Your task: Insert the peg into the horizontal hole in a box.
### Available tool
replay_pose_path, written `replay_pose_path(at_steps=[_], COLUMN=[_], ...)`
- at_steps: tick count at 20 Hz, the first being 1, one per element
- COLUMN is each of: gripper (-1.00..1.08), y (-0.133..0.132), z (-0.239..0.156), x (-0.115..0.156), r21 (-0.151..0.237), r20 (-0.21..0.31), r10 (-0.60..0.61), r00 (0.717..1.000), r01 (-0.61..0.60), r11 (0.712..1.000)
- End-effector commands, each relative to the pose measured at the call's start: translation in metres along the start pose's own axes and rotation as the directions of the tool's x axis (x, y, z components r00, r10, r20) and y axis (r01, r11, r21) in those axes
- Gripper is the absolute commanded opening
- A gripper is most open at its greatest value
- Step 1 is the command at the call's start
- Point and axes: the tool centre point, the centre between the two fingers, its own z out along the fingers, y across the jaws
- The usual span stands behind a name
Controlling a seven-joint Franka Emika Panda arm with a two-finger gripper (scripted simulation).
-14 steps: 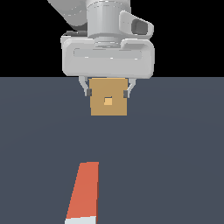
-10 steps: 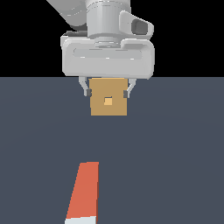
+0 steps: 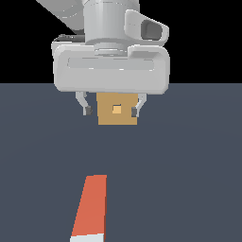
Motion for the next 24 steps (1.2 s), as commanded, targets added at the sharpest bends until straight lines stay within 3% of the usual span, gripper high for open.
replay_pose_path(at_steps=[1, 14, 24], gripper=[1.00, 1.00, 1.00], y=[-0.003, -0.013, -0.011], z=[0.007, 0.055, 0.073], x=[-0.019, -0.146, -0.195], r21=[-0.002, -0.022, -0.030], r20=[0.001, 0.002, 0.002], r10=[-0.007, -0.066, -0.089], r00=[1.000, 0.998, 0.996], r01=[0.007, 0.066, 0.089], r11=[1.000, 0.998, 0.996])
